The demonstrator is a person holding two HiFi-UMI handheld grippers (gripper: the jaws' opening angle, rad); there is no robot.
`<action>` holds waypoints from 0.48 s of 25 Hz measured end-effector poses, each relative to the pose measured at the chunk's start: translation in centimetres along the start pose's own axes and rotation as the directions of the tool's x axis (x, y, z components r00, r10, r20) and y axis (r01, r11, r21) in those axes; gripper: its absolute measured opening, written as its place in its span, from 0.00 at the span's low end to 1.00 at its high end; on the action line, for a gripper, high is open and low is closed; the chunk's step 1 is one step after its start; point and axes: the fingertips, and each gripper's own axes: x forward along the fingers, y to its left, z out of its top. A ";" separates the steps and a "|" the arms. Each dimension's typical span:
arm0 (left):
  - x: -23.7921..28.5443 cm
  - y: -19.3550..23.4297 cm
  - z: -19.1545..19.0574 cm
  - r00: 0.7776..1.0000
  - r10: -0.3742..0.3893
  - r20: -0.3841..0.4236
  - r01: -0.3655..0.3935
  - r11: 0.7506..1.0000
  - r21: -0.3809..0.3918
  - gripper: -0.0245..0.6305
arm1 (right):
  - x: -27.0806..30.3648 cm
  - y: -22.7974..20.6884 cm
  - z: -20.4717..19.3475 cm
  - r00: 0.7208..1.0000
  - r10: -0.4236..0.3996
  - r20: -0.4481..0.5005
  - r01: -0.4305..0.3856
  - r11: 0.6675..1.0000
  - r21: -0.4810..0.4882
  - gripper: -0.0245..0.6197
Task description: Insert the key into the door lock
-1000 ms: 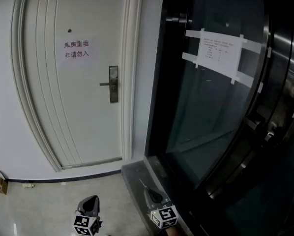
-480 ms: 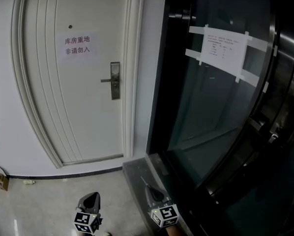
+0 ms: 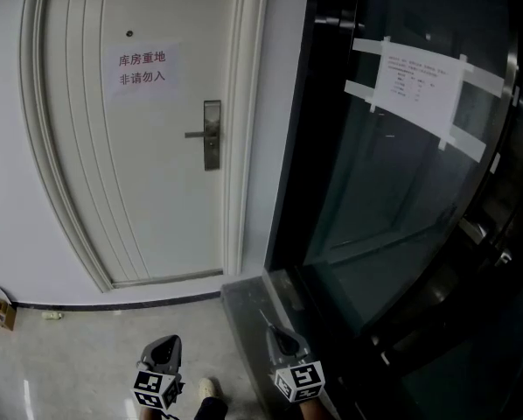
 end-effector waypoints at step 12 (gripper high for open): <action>9.6 6.5 2.0 1.000 -0.031 -0.003 0.031 1.000 -0.003 0.04 | 10.9 -2.4 0.6 1.000 -0.011 -0.011 0.011 1.000 -0.015 0.05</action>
